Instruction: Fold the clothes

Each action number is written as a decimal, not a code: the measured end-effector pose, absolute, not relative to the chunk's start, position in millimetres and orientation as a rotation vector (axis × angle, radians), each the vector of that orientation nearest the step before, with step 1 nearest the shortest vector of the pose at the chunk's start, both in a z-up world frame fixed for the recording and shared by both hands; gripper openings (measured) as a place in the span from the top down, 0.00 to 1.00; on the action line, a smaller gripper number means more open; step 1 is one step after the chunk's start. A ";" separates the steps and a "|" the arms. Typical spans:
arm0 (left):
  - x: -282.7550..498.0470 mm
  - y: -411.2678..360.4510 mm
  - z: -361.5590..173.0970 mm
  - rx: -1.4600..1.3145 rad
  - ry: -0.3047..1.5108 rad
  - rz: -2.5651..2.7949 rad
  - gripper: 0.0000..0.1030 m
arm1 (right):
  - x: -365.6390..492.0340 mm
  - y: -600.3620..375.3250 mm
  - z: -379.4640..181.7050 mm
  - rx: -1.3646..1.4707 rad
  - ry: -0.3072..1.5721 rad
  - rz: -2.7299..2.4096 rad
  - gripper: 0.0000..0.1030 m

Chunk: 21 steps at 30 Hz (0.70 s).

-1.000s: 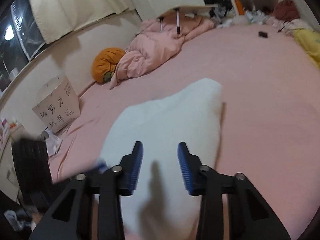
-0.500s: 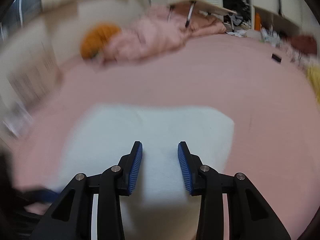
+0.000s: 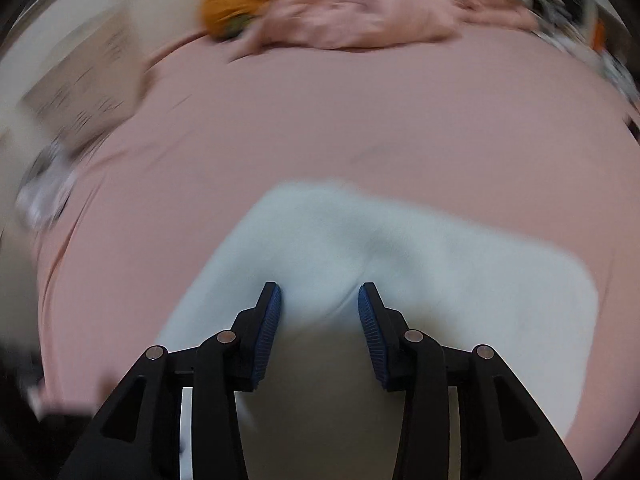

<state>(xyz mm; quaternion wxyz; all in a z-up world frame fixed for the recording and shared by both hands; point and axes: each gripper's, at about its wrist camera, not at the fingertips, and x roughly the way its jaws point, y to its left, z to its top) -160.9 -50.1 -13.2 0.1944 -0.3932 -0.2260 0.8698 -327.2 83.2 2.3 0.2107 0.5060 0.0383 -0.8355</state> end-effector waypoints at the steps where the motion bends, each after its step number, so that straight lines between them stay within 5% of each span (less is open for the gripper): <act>1: -161.0 -52.3 -14.0 -1.102 -0.654 2.429 0.70 | -334.8 86.7 12.5 1.381 0.105 -2.433 0.60; 3: -162.0 -55.6 -15.3 -1.103 -0.689 2.415 0.70 | -331.1 92.4 33.7 1.296 0.120 -2.580 0.59; 6: -163.6 -56.3 -14.4 -1.102 -0.697 2.416 0.70 | -310.0 97.8 41.6 1.327 -0.123 -2.366 0.59; 10: -164.7 -54.7 -12.7 -1.107 -0.696 2.417 0.70 | -294.0 96.2 0.8 1.446 0.232 -2.541 0.59; 13: -161.0 -51.0 -4.7 -1.089 -0.623 2.470 0.70 | -294.5 146.1 19.6 1.429 -0.175 -2.708 0.63; 17: -153.1 -57.0 15.3 -0.951 -0.616 2.510 0.58 | -208.1 176.6 68.4 1.135 -0.195 -2.855 0.62; 21: -161.7 -52.0 10.6 -0.970 -0.634 2.418 0.56 | -114.0 184.3 40.5 1.087 -0.152 -2.773 0.62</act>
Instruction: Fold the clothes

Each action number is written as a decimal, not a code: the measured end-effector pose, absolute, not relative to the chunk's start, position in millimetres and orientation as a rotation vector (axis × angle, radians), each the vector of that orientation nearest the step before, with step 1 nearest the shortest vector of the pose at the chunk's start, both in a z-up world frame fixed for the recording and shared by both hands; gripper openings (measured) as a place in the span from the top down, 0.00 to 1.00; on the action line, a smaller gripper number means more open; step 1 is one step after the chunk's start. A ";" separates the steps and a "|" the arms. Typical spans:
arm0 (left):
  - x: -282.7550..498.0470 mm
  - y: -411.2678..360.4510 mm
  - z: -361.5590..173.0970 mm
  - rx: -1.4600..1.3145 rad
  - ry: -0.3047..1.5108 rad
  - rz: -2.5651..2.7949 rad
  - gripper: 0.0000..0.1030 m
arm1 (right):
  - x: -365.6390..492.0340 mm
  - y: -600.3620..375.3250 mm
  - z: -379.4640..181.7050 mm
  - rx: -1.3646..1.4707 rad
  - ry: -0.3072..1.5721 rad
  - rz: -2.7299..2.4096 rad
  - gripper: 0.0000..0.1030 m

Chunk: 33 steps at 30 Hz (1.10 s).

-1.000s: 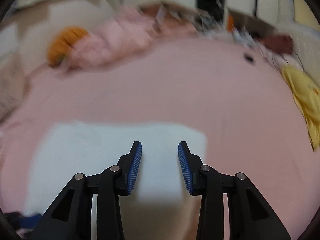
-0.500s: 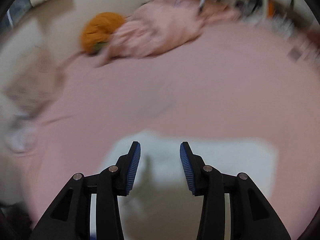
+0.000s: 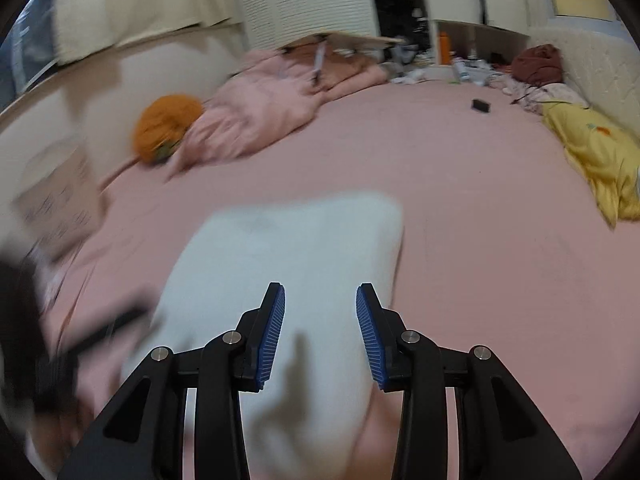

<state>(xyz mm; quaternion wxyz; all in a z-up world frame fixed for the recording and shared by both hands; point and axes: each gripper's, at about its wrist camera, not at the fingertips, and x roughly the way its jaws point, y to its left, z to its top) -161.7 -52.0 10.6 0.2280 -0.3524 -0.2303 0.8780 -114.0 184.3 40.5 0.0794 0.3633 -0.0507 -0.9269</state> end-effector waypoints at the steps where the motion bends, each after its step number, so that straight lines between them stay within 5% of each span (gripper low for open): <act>1: -166.7 -48.1 3.2 -1.044 -0.594 2.431 0.56 | -100.8 179.2 21.9 1.163 -0.073 -2.739 0.62; 3: -173.5 -43.9 -11.2 -1.173 -0.498 2.499 0.82 | -94.0 183.6 -12.5 1.338 -0.079 -2.668 0.62; 5: -167.0 -49.9 -3.2 -1.118 -0.548 2.516 0.81 | -75.3 192.4 -2.1 1.268 -0.213 -2.722 0.62; 8: -154.9 -48.3 13.7 -1.006 -0.444 2.608 0.53 | -66.7 179.9 -3.8 1.257 -0.136 -2.684 0.61; 11: -171.9 -48.6 -12.4 -1.253 -0.316 2.646 0.55 | -68.8 185.2 -13.0 1.376 -0.217 -2.632 0.61; 13: -167.2 -64.6 -3.0 -1.207 -0.432 2.697 0.56 | -52.8 187.2 6.0 1.315 -0.218 -2.696 0.61; 16: -145.3 -81.1 31.8 -1.094 -0.320 2.958 0.54 | -24.1 184.6 25.7 1.260 -0.086 -2.772 0.60; 18: -128.9 -83.1 50.0 -1.073 -0.291 2.971 0.41 | -2.9 182.6 33.2 1.204 -0.062 -2.796 0.60; 21: -95.2 -67.8 59.5 -1.119 -0.356 2.853 0.26 | 5.8 182.7 40.9 1.177 -0.027 -2.818 0.36; 24: -43.7 -31.3 52.7 -1.130 -0.247 2.809 0.07 | 20.3 176.6 44.2 1.125 -0.044 -2.845 0.29; 30: 11.6 27.0 35.9 -1.207 0.226 2.848 0.06 | 24.0 169.4 32.9 1.190 -0.055 -2.791 0.29; 33: 18.9 23.0 34.8 -1.211 0.184 2.831 0.06 | 33.5 172.8 37.6 1.177 -0.085 -2.793 0.29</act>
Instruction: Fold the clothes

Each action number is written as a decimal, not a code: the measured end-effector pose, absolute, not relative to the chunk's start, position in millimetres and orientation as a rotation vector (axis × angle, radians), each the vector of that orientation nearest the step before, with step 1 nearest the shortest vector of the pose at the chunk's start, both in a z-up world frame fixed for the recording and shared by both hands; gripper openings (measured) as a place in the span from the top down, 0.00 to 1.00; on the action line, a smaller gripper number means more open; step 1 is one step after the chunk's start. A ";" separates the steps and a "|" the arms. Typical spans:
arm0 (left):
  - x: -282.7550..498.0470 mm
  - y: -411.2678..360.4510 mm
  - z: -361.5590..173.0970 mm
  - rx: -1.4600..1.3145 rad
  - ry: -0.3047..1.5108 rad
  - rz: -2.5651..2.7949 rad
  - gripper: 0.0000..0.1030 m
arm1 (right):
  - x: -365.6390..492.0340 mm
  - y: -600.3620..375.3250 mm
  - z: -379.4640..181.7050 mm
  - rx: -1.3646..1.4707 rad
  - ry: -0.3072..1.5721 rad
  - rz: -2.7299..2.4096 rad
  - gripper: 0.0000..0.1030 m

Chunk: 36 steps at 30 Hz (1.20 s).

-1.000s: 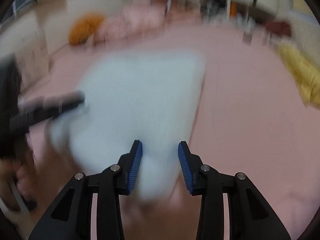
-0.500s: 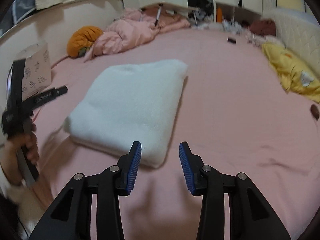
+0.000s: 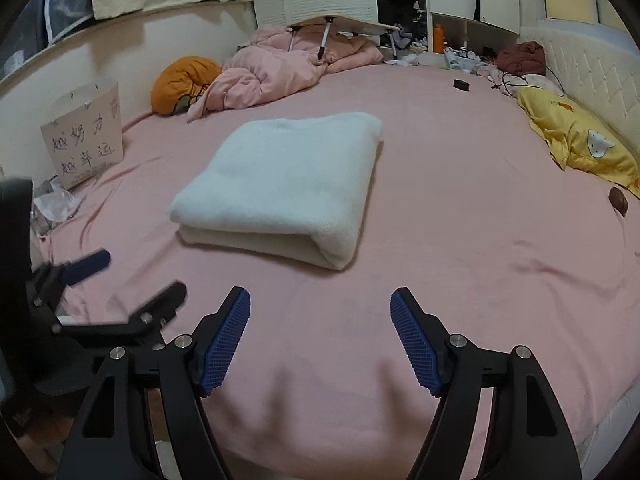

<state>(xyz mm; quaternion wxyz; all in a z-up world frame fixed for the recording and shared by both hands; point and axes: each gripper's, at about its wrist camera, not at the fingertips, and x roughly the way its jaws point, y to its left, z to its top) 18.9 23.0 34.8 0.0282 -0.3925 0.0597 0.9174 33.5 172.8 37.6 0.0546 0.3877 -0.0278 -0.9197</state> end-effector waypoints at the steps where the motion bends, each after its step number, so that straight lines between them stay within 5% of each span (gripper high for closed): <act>1: 18.4 21.7 34.7 -1.218 0.154 2.826 0.06 | 35.4 172.2 39.8 1.173 -0.077 -2.795 0.29; 7: 22.9 14.6 16.2 -1.294 -0.070 2.790 0.06 | 48.5 169.9 51.7 1.119 -0.067 -2.797 0.29; 25: 28.9 13.8 24.3 -1.233 -0.127 2.797 0.06 | 54.1 176.7 55.7 1.122 -0.080 -2.801 0.29; 29: 14.5 -12.6 26.1 -1.158 -0.429 2.658 0.06 | 47.6 182.1 45.4 1.169 -0.080 -2.796 0.29; 33: -19.2 -49.1 15.0 -1.137 -0.776 2.471 0.24 | 41.6 189.7 33.3 1.231 -0.106 -2.783 0.29; 36: -44.1 -58.0 -2.4 -1.188 -0.874 2.432 0.24 | 36.9 193.5 26.6 1.269 -0.148 -2.771 0.29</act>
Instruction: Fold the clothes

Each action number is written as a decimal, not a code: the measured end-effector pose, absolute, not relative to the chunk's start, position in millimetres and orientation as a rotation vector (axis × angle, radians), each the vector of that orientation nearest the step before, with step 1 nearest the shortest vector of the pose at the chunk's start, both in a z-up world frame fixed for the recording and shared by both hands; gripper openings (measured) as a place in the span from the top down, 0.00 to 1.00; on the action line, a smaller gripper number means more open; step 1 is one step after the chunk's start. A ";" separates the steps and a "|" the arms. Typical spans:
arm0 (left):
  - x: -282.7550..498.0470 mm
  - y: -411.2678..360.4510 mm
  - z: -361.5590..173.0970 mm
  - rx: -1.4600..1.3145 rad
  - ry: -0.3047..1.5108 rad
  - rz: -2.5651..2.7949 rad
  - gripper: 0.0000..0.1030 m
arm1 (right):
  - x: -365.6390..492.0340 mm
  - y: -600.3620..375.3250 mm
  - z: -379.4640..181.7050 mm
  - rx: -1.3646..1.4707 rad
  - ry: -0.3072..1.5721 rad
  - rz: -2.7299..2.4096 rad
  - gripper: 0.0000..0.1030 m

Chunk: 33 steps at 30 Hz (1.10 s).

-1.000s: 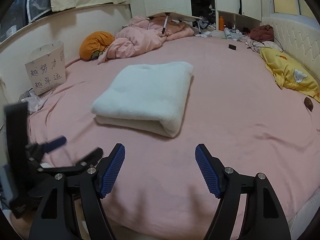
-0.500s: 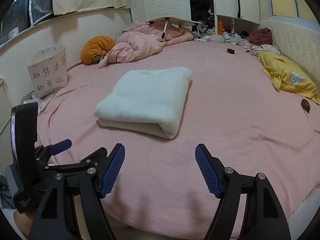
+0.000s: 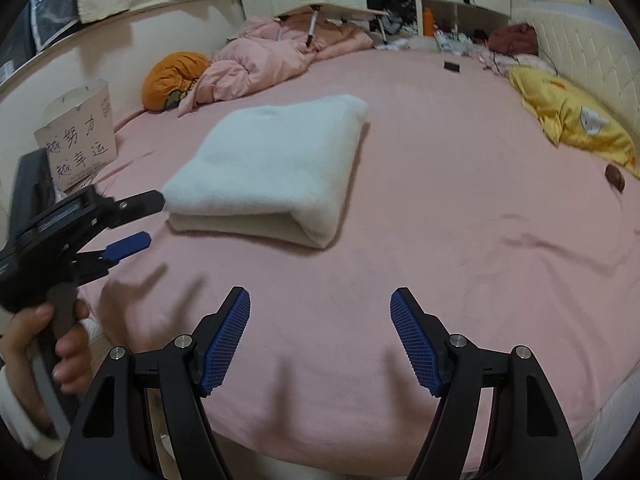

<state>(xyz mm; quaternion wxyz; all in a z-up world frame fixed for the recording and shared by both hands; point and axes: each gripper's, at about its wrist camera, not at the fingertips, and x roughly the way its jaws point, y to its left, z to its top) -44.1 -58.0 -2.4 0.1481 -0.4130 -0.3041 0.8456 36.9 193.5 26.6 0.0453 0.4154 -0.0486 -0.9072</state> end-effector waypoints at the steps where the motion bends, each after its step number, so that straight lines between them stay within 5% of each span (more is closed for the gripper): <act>1: -50.6 -59.5 -9.0 -1.193 -0.920 2.406 0.24 | 35.5 193.5 24.6 1.278 -0.149 -2.768 0.29; 4: -68.0 -63.7 -25.7 -1.186 -1.057 2.362 0.25 | 32.8 190.2 18.8 1.306 -0.130 -2.757 0.29; 10: -103.4 -68.4 -39.3 -1.138 -1.226 2.353 0.45 | 26.4 182.7 5.3 1.375 -0.087 -2.711 0.29; 14: -119.7 -59.5 -39.7 -1.169 -1.181 2.375 0.79 | 14.3 180.2 -2.9 1.391 -0.024 -2.723 0.29; 24: -118.3 -75.2 -32.3 -1.099 -1.275 2.304 0.84 | -61.6 171.0 -14.1 1.316 0.200 -2.832 0.29; 27: -119.2 -74.7 -38.1 -1.138 -1.165 2.374 0.83 | -73.7 169.3 -4.7 1.214 0.156 -2.860 0.30; 28: -120.8 -78.5 -47.0 -1.157 -1.208 2.345 0.84 | -76.8 168.3 -4.8 1.197 0.146 -2.852 0.35; 29: -120.0 -83.7 -52.7 -1.145 -1.271 2.309 0.84 | -81.5 165.9 -8.8 1.215 0.149 -2.818 0.71; 30: -117.3 -87.5 -52.8 -1.115 -1.309 2.294 0.84 | -84.2 165.3 -12.3 1.256 0.122 -2.776 0.78; 33: -115.9 -87.8 -47.2 -1.103 -1.224 2.346 0.84 | -74.7 163.3 -11.3 1.212 0.120 -2.809 0.78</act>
